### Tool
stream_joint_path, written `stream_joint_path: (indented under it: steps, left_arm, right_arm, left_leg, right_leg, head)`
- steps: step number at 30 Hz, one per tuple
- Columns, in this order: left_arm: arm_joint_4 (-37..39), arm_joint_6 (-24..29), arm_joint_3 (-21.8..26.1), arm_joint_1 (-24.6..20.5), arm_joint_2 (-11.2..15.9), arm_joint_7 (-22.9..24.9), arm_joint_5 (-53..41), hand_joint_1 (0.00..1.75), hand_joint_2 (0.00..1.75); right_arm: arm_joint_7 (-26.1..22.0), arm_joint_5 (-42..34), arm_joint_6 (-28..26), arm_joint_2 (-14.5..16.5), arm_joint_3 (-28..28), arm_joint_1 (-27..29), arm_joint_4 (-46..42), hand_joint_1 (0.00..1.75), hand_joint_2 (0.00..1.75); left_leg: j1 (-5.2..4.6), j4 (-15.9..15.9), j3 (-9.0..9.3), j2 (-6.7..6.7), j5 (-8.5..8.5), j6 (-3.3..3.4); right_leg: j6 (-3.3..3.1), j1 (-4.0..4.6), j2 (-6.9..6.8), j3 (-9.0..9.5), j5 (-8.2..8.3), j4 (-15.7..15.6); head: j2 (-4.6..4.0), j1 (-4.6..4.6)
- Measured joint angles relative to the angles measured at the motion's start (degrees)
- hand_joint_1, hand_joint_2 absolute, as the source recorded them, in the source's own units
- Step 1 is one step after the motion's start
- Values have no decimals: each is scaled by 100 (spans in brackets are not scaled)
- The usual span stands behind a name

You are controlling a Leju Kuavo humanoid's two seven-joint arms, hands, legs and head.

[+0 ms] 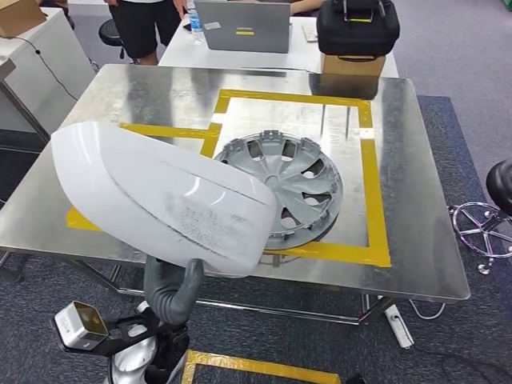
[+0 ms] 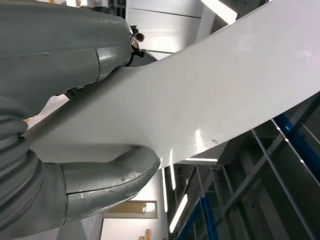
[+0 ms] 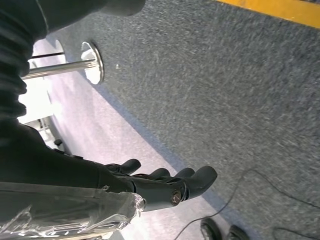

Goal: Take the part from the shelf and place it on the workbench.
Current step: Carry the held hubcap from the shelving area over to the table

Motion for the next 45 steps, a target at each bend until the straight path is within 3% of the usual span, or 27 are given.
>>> stream_joint_path:
  steps: [2, 3, 4, 5, 7, 9, 12, 14, 16, 18, 19, 20, 21, 23, 24, 28, 30, 32, 33, 34, 35, 37, 38, 40, 42, 44, 45]
  left_arm:
    - [18, 32, 0, -3, 3, 116, 112, 175, 175]
    - [31, 45, 0, -4, 4, 156, 152, 175, 175]
    - [44, 57, -1, -5, 4, 180, 184, 175, 175]
    - [56, 64, -2, -9, 3, 192, 203, 175, 175]
    - [73, 67, -7, -21, -1, 197, 219, 175, 175]
    - [91, 67, -13, -34, -4, 201, 223, 175, 175]
    - [104, 67, -16, -40, -13, 206, 227, 175, 175]
    - [109, 67, -19, -43, -20, 206, 228, 175, 175]
    - [120, 67, -22, -46, -20, 206, 227, 175, 175]
    - [134, 67, -22, -47, -19, 206, 227, 175, 175]
    - [138, 67, -22, -47, -19, 206, 227, 175, 175]
    - [140, 68, -22, -48, -19, 212, 229, 175, 175]
    - [142, 69, -25, -50, -19, 228, 235, 175, 175]
    - [150, 83, -40, -65, -18, 289, 237, 175, 175]
    - [164, 99, -56, -85, -17, 326, 220, 175, 175]
    - [293, 233, -162, -305, -13, 446, -18, 175, 175]
    - [439, 430, -226, -559, -9, 520, -339, 175, 175]
    - [675, 705, -303, -920, -13, 572, -794, 175, 175]
    - [809, 891, -348, -1119, -16, 612, -1064, 175, 175]
    - [980, 1170, -403, -1355, -20, 692, -1423, 175, 175]
    - [1188, 1532, -467, -1648, -23, 825, -1886, 175, 175]
    - [1882, 2406, -629, -2458, -27, 1185, -3052, 175, 175]
    - [2369, 2778, -697, -2924, -40, 1305, -3580, 175, 175]
    - [3408, 3277, -763, -3742, -86, 1364, -4231, 175, 175]
    - [4296, 3496, -772, -4291, -144, 1353, -4482, 175, 175]
    - [4923, 3616, -781, -4640, -206, 1449, -4670, 175, 175]
    - [5162, 3713, -806, -4770, -233, 1601, -4857, 175, 175]
  right_arm:
    - [0, -3, -1, 1, 1, 0, 0, 0, 175]
    - [0, -4, -2, 2, 2, 1, 0, 0, 175]
    - [0, -5, -2, 2, 2, 2, 0, 0, 175]
    - [0, -5, -2, 2, 2, 1, 0, 0, 175]
    - [1, -6, -2, 2, 2, -1, 0, 0, 175]
    - [1, -6, -3, 2, 2, -1, 0, 0, 175]
    - [1, -7, -5, 2, 2, 0, 0, 0, 175]
    - [0, -6, -6, 2, 2, -3, 0, 0, 175]
    - [0, -7, -6, 2, 3, 0, 0, 0, 175]
    - [0, -8, -6, 2, 4, 10, 0, 0, 175]
    - [0, -8, -6, 2, 4, 12, 0, 0, 175]
    - [0, -7, -6, 2, 4, 11, 0, 0, 175]
    - [0, -7, -7, 2, 4, 8, 0, 0, 175]
    - [0, -4, -6, 4, 4, -5, 0, 0, 175]
    - [1, -1, -5, 7, 5, -11, 0, 0, 175]
    - [55, 13, 39, 13, 51, -31, -1, 0, 175]
    - [102, 14, 102, 14, 139, -72, -2, 0, 175]
    - [149, 13, 177, 16, 266, -122, -2, 0, 175]
    - [180, 13, 219, 17, 335, -149, -2, 0, 175]
    - [218, 12, 267, 17, 411, -180, -2, 0, 175]
    - [266, 13, 319, 17, 497, -217, -2, 0, 175]
    - [369, 14, 421, 18, 691, -313, -2, 0, 175]
    - [409, 14, 455, 19, 788, -369, -2, 0, 175]
    - [453, 14, 493, 19, 933, -469, -2, 0, 175]
    - [464, 13, 504, 19, 1017, -511, -2, 0, 175]
    - [464, 13, 505, 19, 1071, -517, -2, 0, 175]
    - [466, 13, 505, 19, 1088, -518, -1, 0, 175]
  left_leg:
    - [3, 711, -387, 0, -252, -15]
    - [3, 851, -483, 1, -231, -12]
    - [3, 787, -478, 1, -103, -4]
    - [3, 515, -364, 1, 107, 10]
    - [2, -240, -17, 9, 475, 43]
    - [-4, -663, 172, 7, 571, 88]
    - [2, -724, 197, -6, 559, 186]
    - [27, -744, 224, -1, 564, 248]
    - [27, -745, 235, 2, 553, 280]
    - [23, -744, 242, -2, 546, 290]
    - [22, -744, 255, -5, 539, 288]
    - [23, -744, 274, -9, 529, 281]
    - [25, -744, 299, -11, 515, 267]
    - [4, -734, 330, -15, 486, 217]
    - [-5, -735, 335, -16, 483, 188]
    - [1, -703, 305, -11, 438, 61]
    - [7, -235, 83, -1, 159, 6]
    - [12, 526, -297, 1, -173, -24]
    - [14, 778, -430, 1, -226, -28]
    - [15, 830, -470, 1, -165, -26]
    - [17, 664, -405, 2, 3, -18]
    - [19, -59, -74, 5, 426, 2]
    - [20, -397, 79, 3, 550, 21]
    - [8, -710, 202, -2, 605, 71]
    - [4, -742, 191, -2, 620, 147]
    - [19, -756, 191, 2, 641, 220]
    - [26, -759, 192, 4, 645, 245]
  right_leg:
    - [-16, 1, -5, 2, -9, 0]
    - [-18, 2, -4, 8, -14, 1]
    - [-15, 1, -1, 17, -19, 1]
    - [-6, 0, 6, 32, -27, 1]
    - [33, 14, 21, 53, -53, 13]
    - [93, 38, 28, 50, -72, 15]
    - [194, 35, 20, 55, -95, 2]
    - [252, 29, 7, -88, -294, 324]
    - [288, 20, -3, -448, -646, 1068]
    - [304, 16, -5, -736, -790, 1605]
    - [303, 16, -5, -729, -693, 1556]
    - [295, 16, -6, -608, -502, 1282]
    - [284, 14, -8, -408, -279, 866]
    - [245, 23, -5, -60, -27, 179]
    - [218, 31, -1, 15, 1, 32]
    - [68, 27, 3, 19, 24, -30]
    - [16, 6, -5, 21, 41, -48]
    - [-2, 4, -19, 13, 42, -48]
    - [-4, 4, -23, 11, 43, -48]
    - [-2, 3, -25, 11, 45, -47]
    - [4, 2, -24, 13, 50, -46]
    - [38, 11, -24, 10, 62, -39]
    - [64, 23, -21, -8, 68, -27]
    - [131, 40, -11, -48, 96, -24]
    - [197, 23, -4, -74, 116, -40]
    - [255, 9, -11, -181, -4, 155]
    - [278, 7, -15, -319, -143, 431]
  head:
    - [0, -5]
    - [0, -6]
    - [0, -6]
    - [0, -6]
    - [0, -9]
    - [0, -2]
    - [0, 12]
    - [0, 45]
    - [0, 80]
    - [0, 85]
    - [0, 85]
    - [0, 85]
    - [0, 86]
    - [0, 83]
    - [0, 79]
    - [0, 67]
    - [0, 38]
    - [0, 18]
    - [0, 16]
    - [0, 11]
    - [0, 8]
    - [0, -2]
    - [0, 0]
    - [0, -2]
    - [0, -9]
    - [0, 19]
    - [0, 35]
